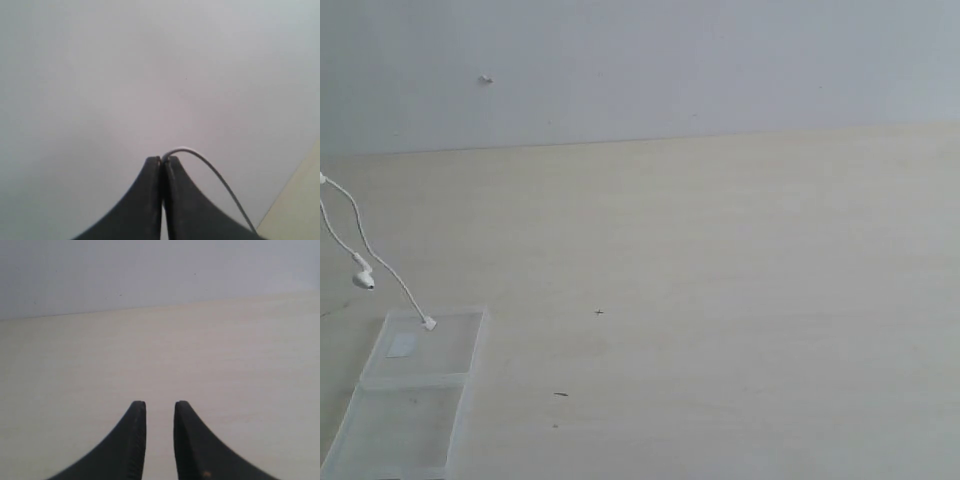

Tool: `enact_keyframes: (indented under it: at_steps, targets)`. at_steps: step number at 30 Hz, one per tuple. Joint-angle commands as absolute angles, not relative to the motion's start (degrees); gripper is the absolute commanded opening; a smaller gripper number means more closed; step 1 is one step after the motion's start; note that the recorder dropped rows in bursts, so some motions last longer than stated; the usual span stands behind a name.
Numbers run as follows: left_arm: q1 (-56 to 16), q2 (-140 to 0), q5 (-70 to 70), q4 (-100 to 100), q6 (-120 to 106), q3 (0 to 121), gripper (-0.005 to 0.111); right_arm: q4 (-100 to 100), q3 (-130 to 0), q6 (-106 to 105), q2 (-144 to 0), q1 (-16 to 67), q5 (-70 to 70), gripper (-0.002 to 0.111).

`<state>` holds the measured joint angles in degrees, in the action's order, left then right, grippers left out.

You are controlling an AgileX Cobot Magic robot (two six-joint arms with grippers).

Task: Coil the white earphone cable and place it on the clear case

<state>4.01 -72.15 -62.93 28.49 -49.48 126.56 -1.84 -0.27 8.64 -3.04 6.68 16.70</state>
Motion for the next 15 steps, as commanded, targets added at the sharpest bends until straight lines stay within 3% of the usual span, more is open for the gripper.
enact_keyframes:
  at_steps: [1,15]
  targets:
    - [4.1,-71.4,-63.0,30.0,-48.8,126.8,0.000,-1.8,0.0,8.6,-2.6,6.4,16.1,0.021]
    - [4.1,-70.9,-63.5,31.8,-48.8,126.8,0.000,-2.3,0.0,8.0,-2.6,6.4,16.2,0.021]
